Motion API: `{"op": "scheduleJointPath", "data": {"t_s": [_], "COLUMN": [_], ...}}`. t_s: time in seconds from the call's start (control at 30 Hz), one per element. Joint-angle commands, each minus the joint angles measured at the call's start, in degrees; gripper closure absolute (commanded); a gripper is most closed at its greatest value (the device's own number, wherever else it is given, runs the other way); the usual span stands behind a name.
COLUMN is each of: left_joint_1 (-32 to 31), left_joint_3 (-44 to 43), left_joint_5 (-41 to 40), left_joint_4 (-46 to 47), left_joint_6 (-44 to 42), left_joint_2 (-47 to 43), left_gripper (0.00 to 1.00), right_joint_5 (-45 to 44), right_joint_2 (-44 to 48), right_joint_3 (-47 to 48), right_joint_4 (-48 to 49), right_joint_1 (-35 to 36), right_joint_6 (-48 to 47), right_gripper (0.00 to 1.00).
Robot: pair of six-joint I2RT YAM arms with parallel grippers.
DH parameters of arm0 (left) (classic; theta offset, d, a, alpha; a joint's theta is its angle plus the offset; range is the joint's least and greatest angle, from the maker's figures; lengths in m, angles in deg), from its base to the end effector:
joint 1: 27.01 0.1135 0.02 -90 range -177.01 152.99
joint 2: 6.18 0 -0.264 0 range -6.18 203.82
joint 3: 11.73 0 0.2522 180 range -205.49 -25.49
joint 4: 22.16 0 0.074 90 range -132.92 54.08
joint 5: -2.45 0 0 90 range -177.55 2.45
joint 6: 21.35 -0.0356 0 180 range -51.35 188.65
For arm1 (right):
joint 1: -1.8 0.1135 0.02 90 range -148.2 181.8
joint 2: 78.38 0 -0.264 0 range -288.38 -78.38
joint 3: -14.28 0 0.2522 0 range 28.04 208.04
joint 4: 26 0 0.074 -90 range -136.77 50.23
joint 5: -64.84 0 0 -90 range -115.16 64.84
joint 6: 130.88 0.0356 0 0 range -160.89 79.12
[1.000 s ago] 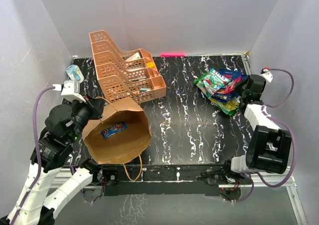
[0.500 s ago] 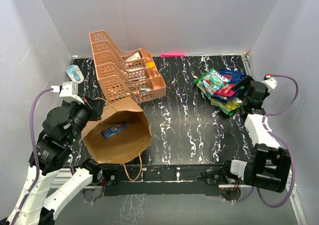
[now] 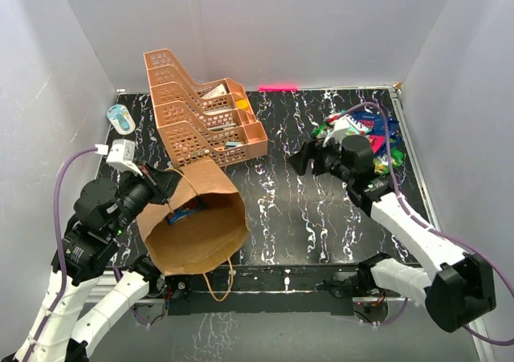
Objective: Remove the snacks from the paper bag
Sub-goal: Take out the snack from the paper bag.
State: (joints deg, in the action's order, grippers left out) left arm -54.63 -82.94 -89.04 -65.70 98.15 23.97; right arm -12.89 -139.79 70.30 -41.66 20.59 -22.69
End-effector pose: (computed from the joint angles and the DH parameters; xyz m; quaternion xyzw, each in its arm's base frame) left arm 0.0814 -0.0415 0.4070 -0.0208 0.7219 -0.3224 0.6119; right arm 0.2307 0.0865 0.2825 -0.0648 0.8193 0.2620 0.5058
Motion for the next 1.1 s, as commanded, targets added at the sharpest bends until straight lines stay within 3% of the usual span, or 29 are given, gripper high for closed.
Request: {"op": "scheduleJointPath", "data": {"t_s": [0.0,0.13,0.27,0.43,0.67,0.8,1.07], "left_joint_1": [-0.05,-0.07,-0.07,-0.06,-0.07,-0.07,-0.05], "left_joint_3": [2.1,5.39,6.04,5.6,5.25,5.17,4.46], "left_joint_5": [12.72,21.05,20.23,20.21,20.75,21.44,24.85], "left_joint_4": [3.77,4.51,1.85,2.61,2.71,3.06,5.95], "left_joint_6": [2.01,3.17,3.22,3.24,3.03,3.03,2.56], "left_joint_2": [-1.88,-3.26,-4.16,-3.91,-3.56,-3.95,-4.05], "left_gripper": [1.0,1.0,1.0,1.0,1.0,1.0,1.0], "right_joint_5": [8.86,15.95,19.43,20.77,0.61,-9.88,-19.34], "right_joint_2": [5.81,10.79,15.56,15.85,-1.58,-12.81,-32.77], "right_joint_3": [4.04,1.74,-1.01,-0.54,7.58,9.32,11.22], "right_joint_4": [0.8,0.99,1.12,2.0,0.52,10.89,31.04], "right_joint_1": [9.98,20.89,32.0,44.17,62.37,63.78,63.92], "right_joint_6": [-6.27,-16.02,-25.93,-35.89,-52.5,-58.57,-73.07], "right_gripper": [0.19,0.25,0.25,0.34,0.38,0.43,0.5]}}
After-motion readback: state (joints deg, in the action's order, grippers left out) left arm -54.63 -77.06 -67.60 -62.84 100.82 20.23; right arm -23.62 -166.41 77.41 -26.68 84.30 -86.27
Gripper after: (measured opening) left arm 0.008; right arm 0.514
